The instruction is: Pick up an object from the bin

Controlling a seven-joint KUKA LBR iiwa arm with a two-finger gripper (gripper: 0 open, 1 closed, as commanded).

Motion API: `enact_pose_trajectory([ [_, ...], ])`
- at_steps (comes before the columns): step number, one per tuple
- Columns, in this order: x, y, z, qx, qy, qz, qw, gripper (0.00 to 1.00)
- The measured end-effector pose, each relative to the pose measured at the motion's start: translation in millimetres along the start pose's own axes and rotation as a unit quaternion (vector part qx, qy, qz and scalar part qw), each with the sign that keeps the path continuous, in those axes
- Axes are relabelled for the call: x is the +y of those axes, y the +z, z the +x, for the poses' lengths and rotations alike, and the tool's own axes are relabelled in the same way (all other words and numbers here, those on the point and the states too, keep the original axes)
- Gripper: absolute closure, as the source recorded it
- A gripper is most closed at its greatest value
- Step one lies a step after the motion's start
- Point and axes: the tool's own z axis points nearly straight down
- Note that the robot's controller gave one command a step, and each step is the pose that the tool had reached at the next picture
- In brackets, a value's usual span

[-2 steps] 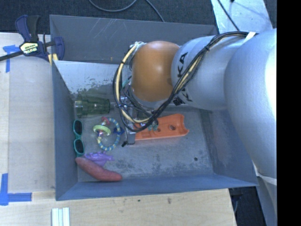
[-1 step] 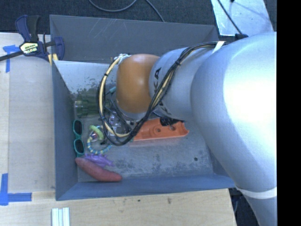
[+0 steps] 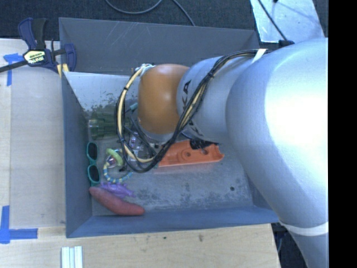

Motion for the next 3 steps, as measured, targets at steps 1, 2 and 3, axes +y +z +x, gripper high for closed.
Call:
enact_pose_trajectory([
  [1,-0.3,-2.0,0.4,0.0009,0.0,0.0,1.0,1.0],
  [2,0.3,-42.6,16.3,-0.0024,-0.068,0.0,0.9977,1.0],
  [3,9.1,-34.5,22.2,-0.0014,-0.183,0.0,0.9831,1.0],
])
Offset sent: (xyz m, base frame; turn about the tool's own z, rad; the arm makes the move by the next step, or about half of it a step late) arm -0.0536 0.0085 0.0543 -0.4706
